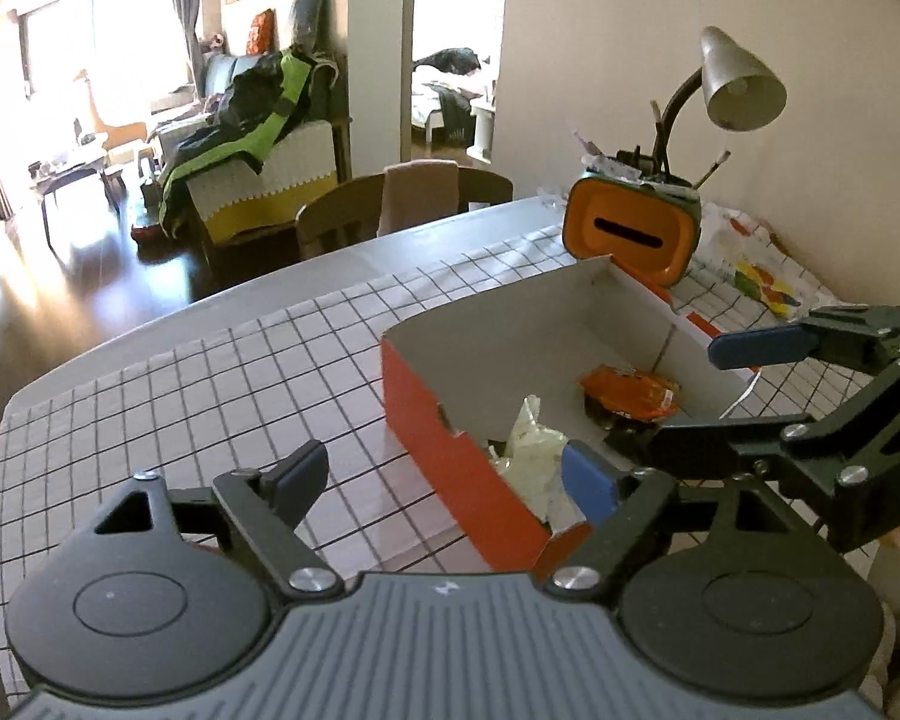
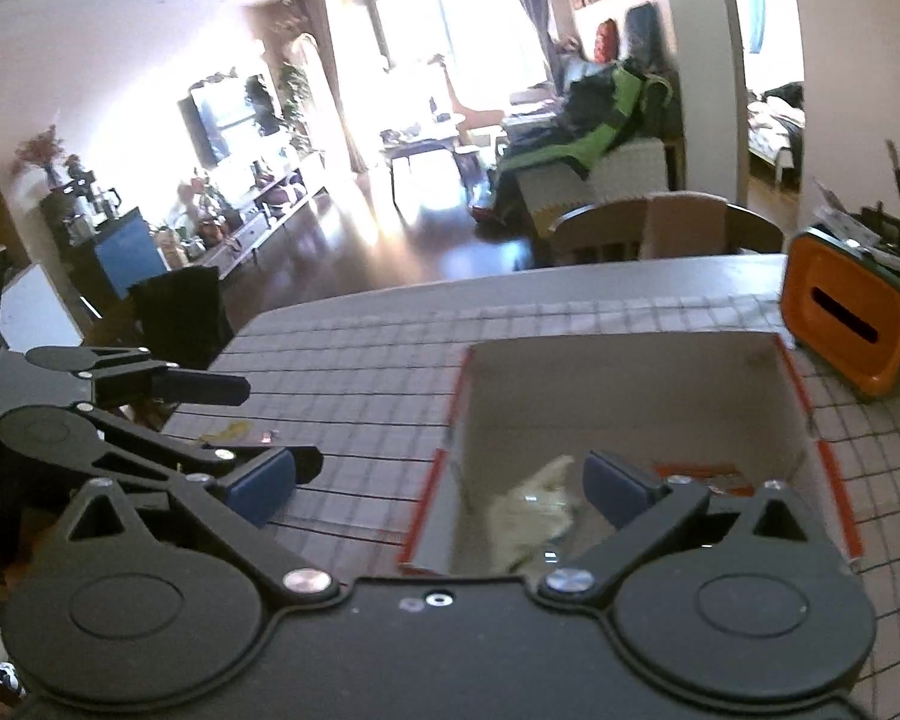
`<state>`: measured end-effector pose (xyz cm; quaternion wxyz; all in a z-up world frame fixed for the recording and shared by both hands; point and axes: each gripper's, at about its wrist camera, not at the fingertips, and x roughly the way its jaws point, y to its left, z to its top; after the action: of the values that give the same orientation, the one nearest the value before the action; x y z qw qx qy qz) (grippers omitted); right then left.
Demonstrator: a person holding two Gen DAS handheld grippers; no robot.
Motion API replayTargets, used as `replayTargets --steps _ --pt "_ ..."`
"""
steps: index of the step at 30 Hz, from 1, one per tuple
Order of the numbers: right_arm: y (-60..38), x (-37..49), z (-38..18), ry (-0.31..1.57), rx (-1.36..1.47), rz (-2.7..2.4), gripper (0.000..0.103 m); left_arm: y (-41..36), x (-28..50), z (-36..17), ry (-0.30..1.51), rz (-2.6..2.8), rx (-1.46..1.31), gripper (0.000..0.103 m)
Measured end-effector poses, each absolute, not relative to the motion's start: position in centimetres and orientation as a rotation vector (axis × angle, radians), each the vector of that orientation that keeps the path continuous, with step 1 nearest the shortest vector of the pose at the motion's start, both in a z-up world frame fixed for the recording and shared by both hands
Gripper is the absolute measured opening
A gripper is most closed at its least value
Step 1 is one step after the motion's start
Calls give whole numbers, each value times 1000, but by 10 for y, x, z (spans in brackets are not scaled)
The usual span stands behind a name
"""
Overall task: Organize snacks
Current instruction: 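Open both grippers to drop the bags into the box, then move both grippers back to the snack pile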
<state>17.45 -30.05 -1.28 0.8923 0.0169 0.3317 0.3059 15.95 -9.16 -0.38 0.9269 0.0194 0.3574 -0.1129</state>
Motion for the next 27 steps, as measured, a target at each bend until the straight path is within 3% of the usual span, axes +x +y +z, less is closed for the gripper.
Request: replayTargets --steps 12,27 --pt "-250 162 -22 711 45 637 103 -22 111 -1 691 -208 41 87" --pt "-161 125 -80 865 -103 746 102 85 73 -70 867 -79 -24 87"
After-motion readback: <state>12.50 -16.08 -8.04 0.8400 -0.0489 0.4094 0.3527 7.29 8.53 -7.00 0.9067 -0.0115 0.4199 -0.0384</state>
